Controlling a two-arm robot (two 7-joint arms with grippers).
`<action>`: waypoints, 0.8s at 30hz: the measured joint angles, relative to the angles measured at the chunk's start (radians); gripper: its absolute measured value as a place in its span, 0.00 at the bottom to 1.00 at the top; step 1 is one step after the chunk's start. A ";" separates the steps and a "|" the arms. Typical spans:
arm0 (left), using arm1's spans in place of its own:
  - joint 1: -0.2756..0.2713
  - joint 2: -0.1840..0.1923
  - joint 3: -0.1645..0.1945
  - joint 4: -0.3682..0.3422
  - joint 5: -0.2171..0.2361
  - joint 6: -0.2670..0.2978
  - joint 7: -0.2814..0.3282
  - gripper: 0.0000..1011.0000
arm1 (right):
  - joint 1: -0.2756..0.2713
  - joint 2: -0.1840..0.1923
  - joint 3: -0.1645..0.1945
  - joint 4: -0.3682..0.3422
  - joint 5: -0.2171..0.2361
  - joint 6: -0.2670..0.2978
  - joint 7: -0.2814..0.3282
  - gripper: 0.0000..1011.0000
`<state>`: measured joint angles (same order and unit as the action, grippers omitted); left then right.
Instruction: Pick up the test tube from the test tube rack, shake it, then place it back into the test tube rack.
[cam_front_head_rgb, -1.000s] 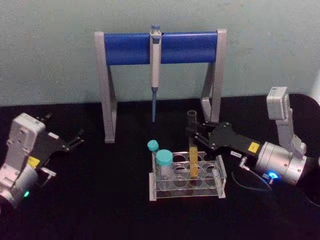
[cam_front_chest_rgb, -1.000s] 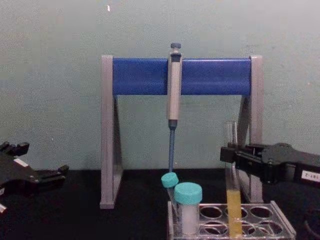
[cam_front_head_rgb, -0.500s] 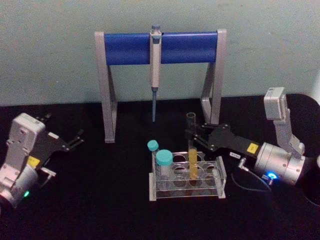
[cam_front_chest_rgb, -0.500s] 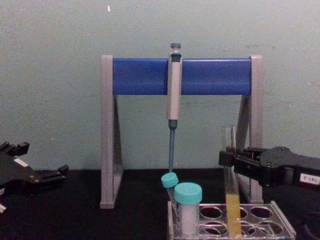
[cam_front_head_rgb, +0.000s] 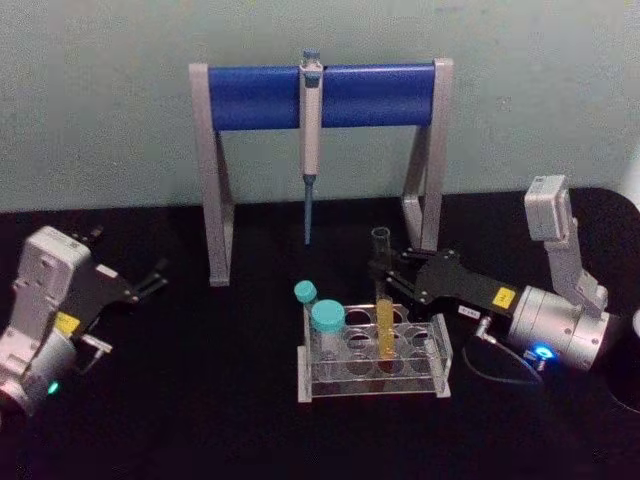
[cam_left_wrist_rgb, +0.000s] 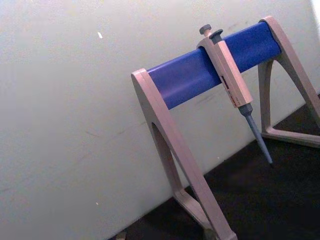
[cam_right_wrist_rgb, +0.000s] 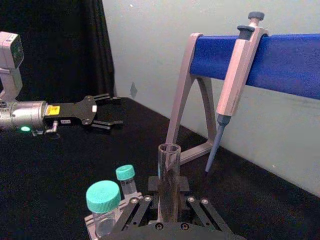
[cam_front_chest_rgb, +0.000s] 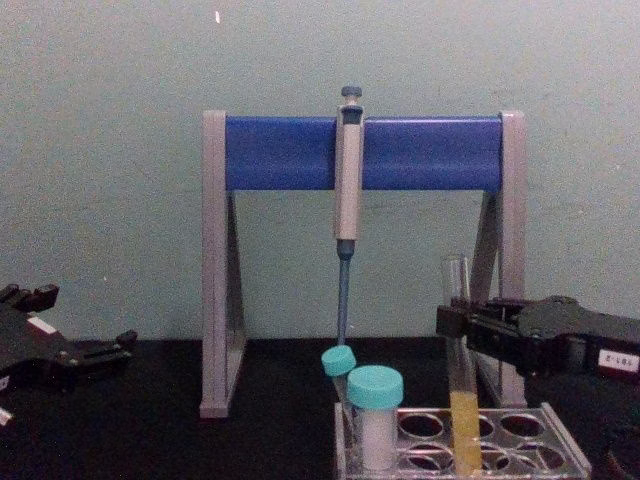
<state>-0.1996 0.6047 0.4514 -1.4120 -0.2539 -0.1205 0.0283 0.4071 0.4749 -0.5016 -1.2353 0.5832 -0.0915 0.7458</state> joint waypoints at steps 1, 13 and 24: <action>0.000 0.000 0.000 0.000 0.000 0.000 0.000 0.99 | 0.000 0.000 0.000 0.000 0.000 0.000 0.000 0.23; 0.000 0.000 0.000 0.000 0.000 0.000 0.000 0.99 | -0.001 0.000 0.000 0.000 0.000 0.000 0.000 0.23; 0.000 0.000 0.000 0.000 0.000 0.000 0.000 0.99 | -0.001 0.000 0.001 0.000 0.001 0.000 0.001 0.23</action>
<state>-0.1996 0.6047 0.4514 -1.4120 -0.2539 -0.1205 0.0283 0.4059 0.4745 -0.5006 -1.2353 0.5838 -0.0918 0.7465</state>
